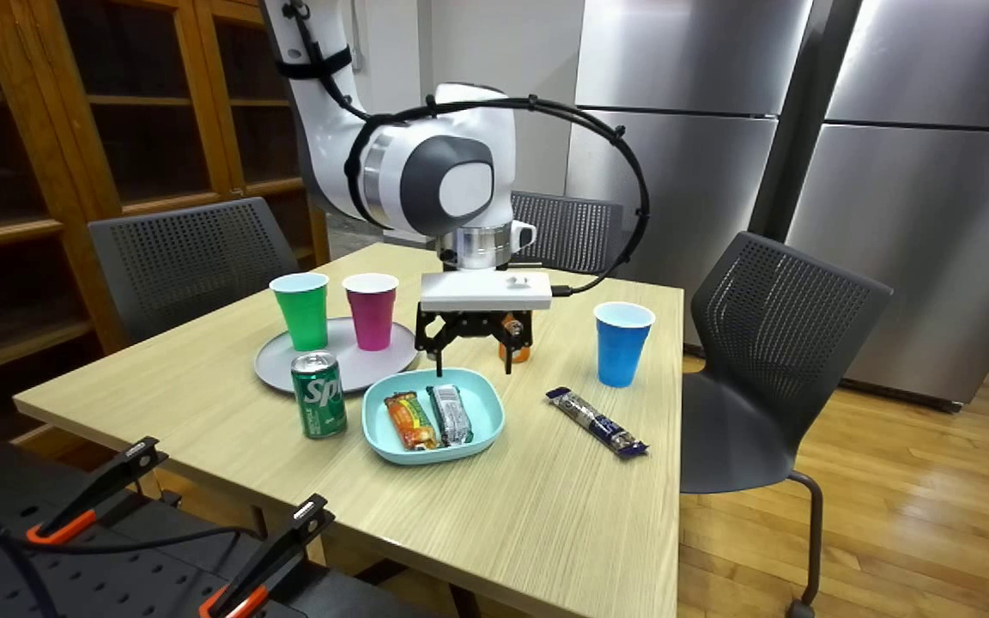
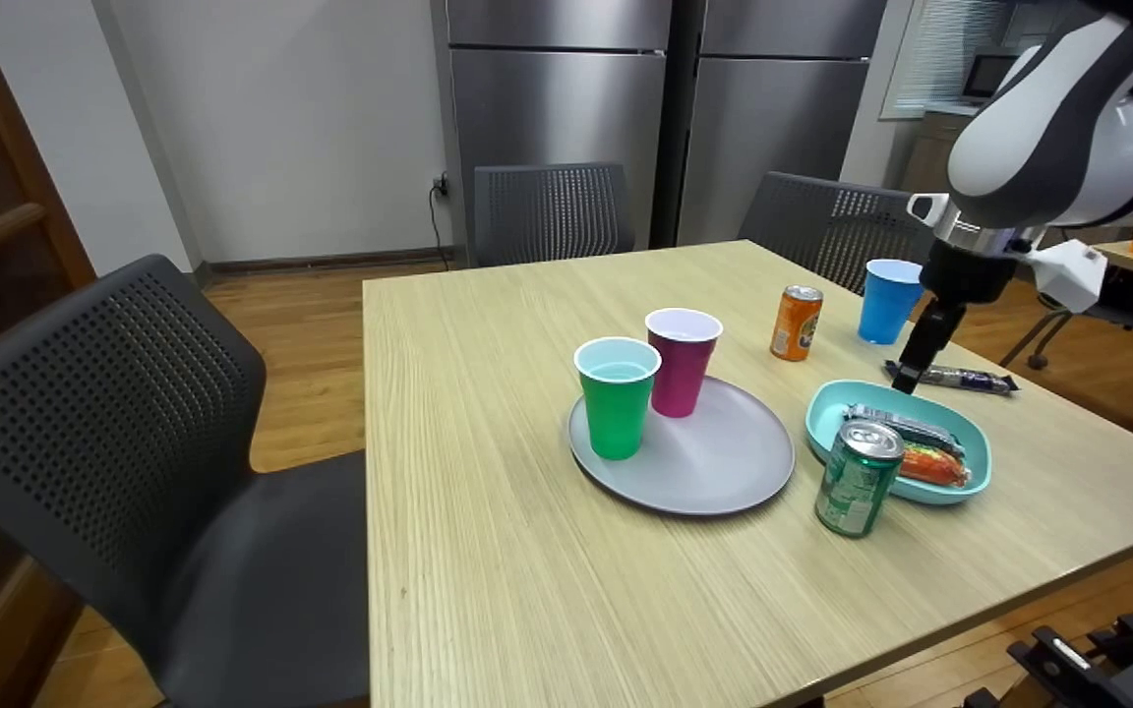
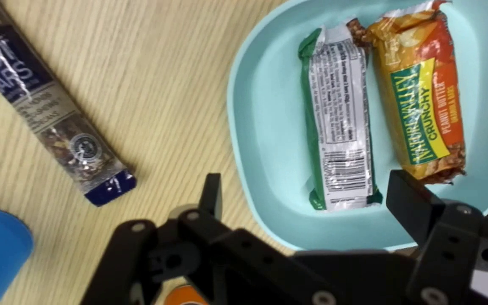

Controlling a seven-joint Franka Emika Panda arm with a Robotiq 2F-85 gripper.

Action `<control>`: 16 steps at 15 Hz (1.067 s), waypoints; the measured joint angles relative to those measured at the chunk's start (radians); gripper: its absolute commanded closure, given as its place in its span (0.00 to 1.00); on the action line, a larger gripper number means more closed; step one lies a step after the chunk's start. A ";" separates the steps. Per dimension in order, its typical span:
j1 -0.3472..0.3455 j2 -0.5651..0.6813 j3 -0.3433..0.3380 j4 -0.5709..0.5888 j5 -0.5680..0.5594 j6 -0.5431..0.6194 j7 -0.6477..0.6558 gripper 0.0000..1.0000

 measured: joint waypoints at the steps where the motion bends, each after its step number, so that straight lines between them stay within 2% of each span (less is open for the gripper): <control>1: 0.006 0.000 -0.017 0.015 0.000 -0.007 0.018 0.00; 7: 0.032 0.007 -0.090 0.093 -0.002 -0.047 0.129 0.00; 16: 0.032 0.080 -0.123 0.188 -0.020 -0.120 0.132 0.00</control>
